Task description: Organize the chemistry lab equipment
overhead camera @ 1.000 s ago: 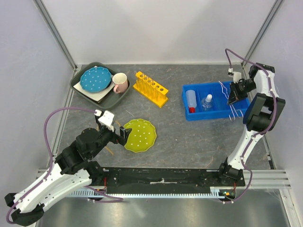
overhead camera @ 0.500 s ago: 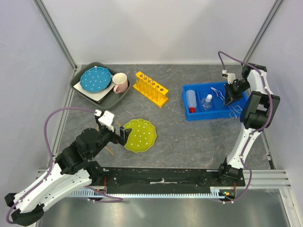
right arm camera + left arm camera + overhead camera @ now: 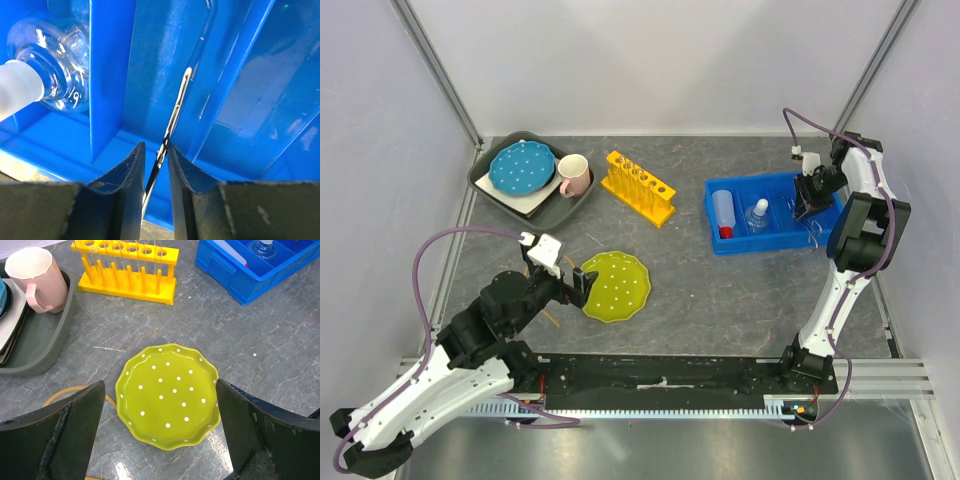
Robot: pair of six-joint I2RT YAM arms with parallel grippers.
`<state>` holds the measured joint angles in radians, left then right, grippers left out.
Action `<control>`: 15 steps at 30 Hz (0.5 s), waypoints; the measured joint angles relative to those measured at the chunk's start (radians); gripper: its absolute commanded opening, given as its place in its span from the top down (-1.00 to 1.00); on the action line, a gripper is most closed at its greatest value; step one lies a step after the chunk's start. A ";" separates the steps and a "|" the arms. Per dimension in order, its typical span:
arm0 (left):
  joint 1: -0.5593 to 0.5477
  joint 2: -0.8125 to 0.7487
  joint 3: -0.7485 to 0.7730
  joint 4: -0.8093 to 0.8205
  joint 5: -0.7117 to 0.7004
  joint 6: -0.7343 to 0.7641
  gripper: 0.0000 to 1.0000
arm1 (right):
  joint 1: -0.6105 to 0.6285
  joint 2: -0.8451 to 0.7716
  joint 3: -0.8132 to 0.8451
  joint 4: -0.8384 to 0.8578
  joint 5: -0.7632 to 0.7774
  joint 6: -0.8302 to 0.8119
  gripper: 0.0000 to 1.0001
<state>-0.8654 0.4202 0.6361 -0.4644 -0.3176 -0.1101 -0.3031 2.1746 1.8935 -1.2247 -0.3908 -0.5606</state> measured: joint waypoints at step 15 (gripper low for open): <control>0.000 0.001 0.000 -0.006 0.000 -0.001 -0.96 | 0.000 -0.080 0.032 0.051 -0.007 0.010 -0.03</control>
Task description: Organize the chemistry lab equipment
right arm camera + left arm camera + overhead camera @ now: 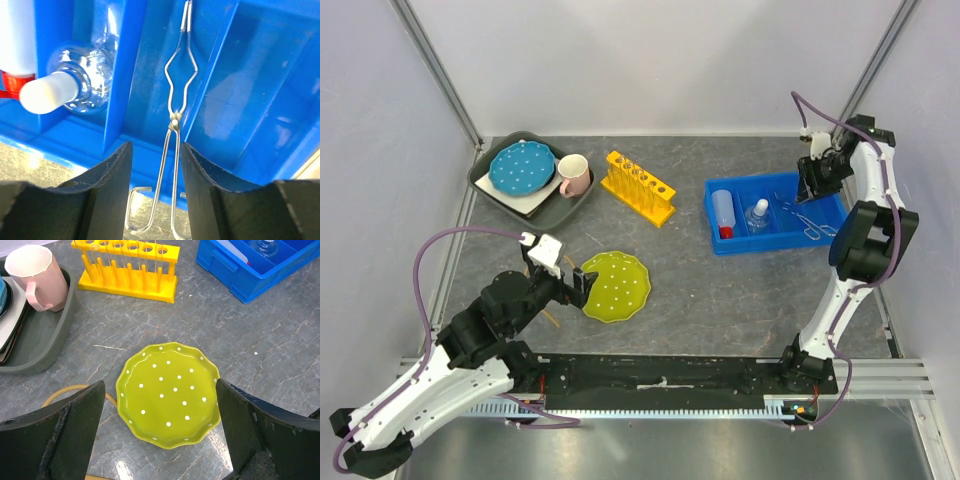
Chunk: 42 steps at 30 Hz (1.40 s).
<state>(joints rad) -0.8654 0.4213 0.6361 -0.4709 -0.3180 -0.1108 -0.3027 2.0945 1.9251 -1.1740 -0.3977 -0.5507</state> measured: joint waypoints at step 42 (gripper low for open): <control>0.589 0.722 0.042 0.035 0.179 -0.630 -0.65 | 0.213 -0.944 -1.081 0.871 -0.600 0.244 -0.30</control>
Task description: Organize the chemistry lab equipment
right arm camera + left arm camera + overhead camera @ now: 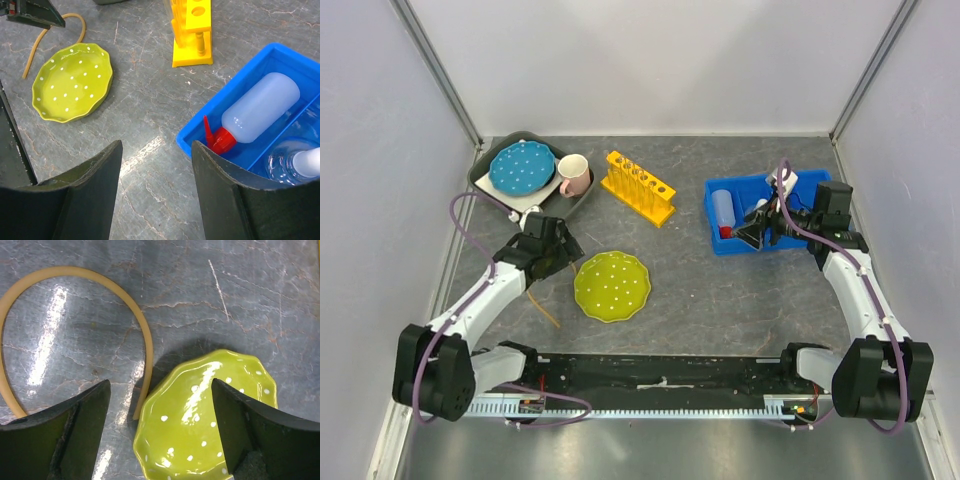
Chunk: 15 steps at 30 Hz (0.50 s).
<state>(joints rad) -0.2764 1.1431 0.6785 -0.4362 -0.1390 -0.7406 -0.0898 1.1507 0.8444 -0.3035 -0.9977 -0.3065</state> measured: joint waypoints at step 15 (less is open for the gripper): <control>0.000 0.336 0.152 -0.013 -0.103 -0.011 -0.27 | 0.000 0.000 0.000 -0.001 -0.010 0.000 -0.32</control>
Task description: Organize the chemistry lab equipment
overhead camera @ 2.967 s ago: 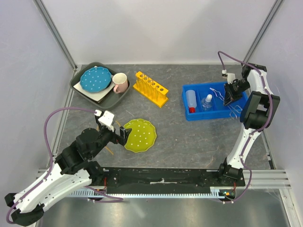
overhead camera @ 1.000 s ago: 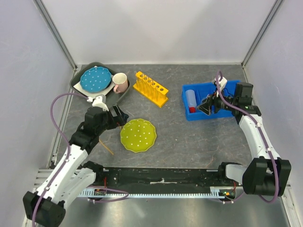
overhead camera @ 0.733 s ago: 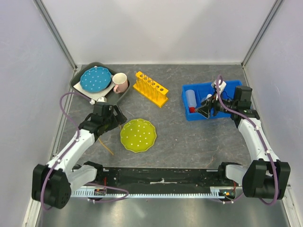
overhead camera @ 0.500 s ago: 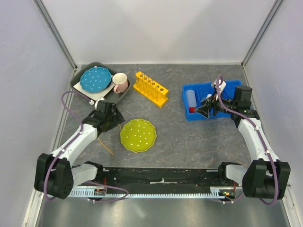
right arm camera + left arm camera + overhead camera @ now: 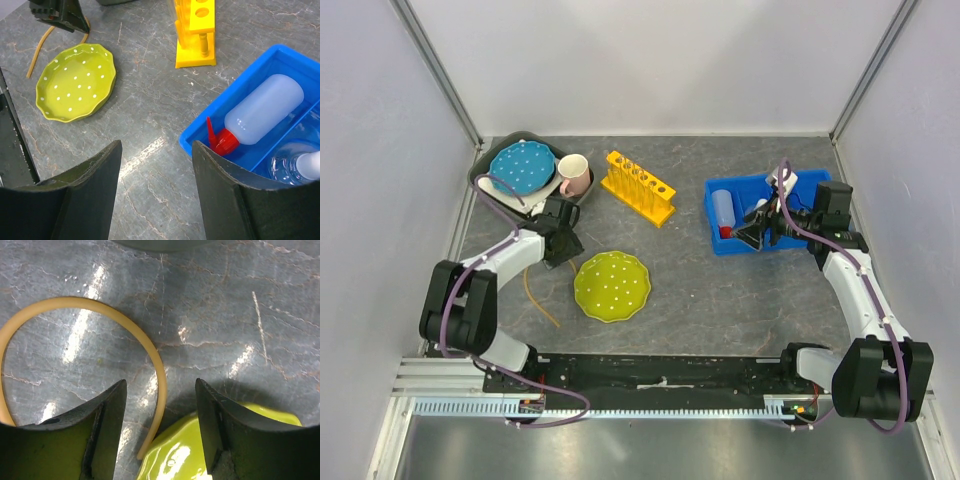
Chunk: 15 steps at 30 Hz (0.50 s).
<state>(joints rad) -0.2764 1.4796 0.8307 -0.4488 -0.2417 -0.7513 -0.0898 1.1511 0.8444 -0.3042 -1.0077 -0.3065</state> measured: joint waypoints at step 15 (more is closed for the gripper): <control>0.000 0.163 0.090 -0.040 -0.073 0.000 0.45 | 0.000 0.000 0.000 -0.004 -0.013 -0.001 -0.35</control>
<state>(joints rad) -0.2764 1.6428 0.9211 -0.4892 -0.3149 -0.7509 -0.0898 1.1511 0.8444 -0.3080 -1.0203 -0.3073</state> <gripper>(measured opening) 0.401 0.668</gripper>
